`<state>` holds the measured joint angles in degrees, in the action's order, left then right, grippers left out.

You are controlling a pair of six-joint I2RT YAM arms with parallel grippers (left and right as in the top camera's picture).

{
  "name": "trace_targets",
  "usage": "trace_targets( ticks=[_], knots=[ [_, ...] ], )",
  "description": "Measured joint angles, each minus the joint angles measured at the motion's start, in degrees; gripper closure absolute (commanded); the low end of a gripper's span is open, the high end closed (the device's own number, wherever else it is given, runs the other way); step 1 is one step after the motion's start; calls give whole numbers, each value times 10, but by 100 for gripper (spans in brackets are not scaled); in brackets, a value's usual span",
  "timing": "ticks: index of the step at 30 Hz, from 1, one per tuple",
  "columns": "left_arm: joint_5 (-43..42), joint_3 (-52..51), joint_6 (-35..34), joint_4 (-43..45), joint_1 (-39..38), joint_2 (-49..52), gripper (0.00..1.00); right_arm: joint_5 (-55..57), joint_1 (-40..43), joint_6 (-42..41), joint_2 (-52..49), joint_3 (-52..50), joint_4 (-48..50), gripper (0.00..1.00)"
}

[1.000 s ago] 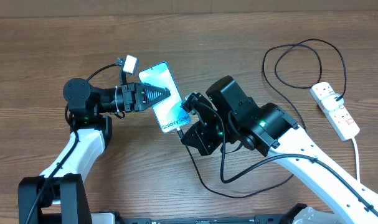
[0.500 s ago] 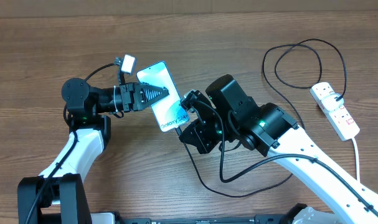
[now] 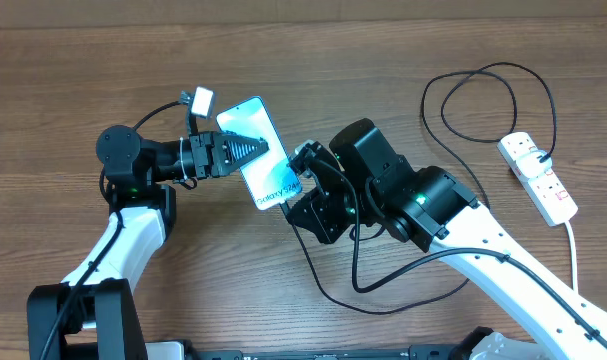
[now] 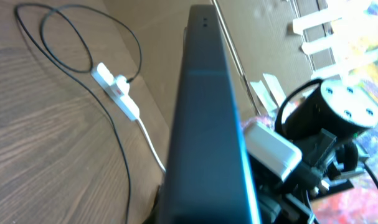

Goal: Plug charger to phone and switch on socket

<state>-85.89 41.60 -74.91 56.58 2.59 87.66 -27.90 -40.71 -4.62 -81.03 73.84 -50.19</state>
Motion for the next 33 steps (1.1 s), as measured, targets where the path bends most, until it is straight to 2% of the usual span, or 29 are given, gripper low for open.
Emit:
trace_targets(
  ticks=[3,10,19,27,33],
  knots=[
    [-5,0,1,0,-4,0,96,2,0,1,0,0,-5,83],
    [-5,0,1,0,-4,0,96,3,0,-2,0,0,-19,64],
    [19,0,16,0,-4,0,96,4,0,-2,0,0,-34,53],
    [52,0,17,-1,-4,0,96,43,0,-1,0,0,-32,54],
    [56,0,17,-2,-4,0,96,65,0,-1,0,0,-3,59]
  ],
)
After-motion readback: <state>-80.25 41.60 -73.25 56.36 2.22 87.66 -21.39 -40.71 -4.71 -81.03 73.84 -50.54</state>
